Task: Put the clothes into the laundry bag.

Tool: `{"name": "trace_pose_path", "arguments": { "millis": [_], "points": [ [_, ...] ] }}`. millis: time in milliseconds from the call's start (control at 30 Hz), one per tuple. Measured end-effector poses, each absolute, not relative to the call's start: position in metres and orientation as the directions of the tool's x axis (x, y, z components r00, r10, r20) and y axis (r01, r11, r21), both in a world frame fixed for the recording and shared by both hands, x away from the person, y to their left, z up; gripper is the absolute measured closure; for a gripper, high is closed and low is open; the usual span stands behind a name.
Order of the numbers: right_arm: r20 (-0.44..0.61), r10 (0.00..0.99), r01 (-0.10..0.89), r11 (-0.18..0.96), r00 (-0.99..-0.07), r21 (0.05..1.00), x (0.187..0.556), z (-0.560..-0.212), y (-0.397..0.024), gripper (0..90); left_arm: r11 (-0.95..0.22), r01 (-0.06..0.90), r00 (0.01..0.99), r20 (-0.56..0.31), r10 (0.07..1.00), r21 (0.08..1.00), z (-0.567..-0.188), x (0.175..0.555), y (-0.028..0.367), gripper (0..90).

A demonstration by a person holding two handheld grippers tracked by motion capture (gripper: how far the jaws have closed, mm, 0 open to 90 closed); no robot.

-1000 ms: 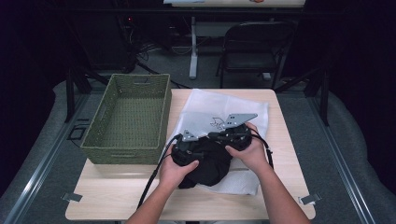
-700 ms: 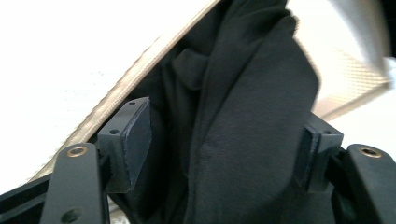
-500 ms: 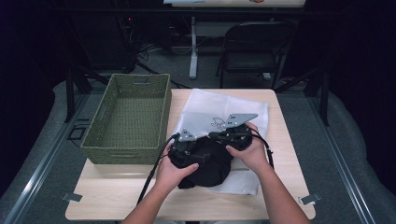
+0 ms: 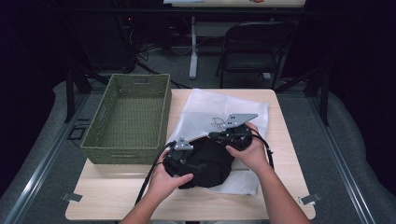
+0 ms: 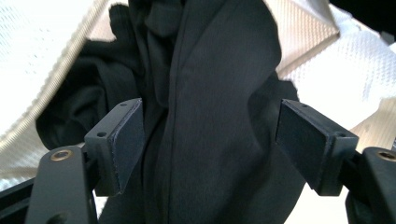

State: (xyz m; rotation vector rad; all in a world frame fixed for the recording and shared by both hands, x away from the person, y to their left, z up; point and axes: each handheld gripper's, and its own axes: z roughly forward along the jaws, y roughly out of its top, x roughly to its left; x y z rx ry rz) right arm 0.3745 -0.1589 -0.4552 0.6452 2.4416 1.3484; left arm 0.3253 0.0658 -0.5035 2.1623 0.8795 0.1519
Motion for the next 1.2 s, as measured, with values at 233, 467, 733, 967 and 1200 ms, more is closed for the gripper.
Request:
{"name": "trace_pose_path", "arguments": {
  "millis": [233, 467, 733, 967, 1200],
  "points": [
    [-0.024, 0.506, 0.249, 0.465, -0.862, 0.849, 0.374, -0.456, -0.159, 89.5, -0.464, 0.575, 0.742, -0.191, 0.643, 0.674, -0.523, 0.327, 0.066, 24.0],
    [-0.022, 0.506, 0.25, 0.463, -0.862, 0.85, 0.373, -0.456, -0.159, 89.5, -0.478, 0.581, 0.747, -0.198, 0.634, 0.659, -0.535, 0.328, 0.068, 25.9],
    [-0.026, 0.506, 0.248, 0.466, -0.862, 0.849, 0.372, -0.456, -0.159, 89.5, -0.48, 0.577, 0.754, -0.205, 0.624, 0.661, -0.541, 0.328, 0.071, 39.1],
    [-0.028, 0.506, 0.246, 0.466, -0.862, 0.85, 0.371, -0.456, -0.159, 89.5, -0.468, 0.577, 0.754, -0.216, 0.62, 0.669, -0.548, 0.327, 0.072, 49.4],
    [-0.031, 0.509, 0.244, 0.465, -0.86, 0.851, 0.371, -0.456, -0.159, 89.5, -0.474, 0.552, 0.768, -0.195, 0.611, 0.686, -0.55, 0.326, 0.073, 58.2]
  ]
}}
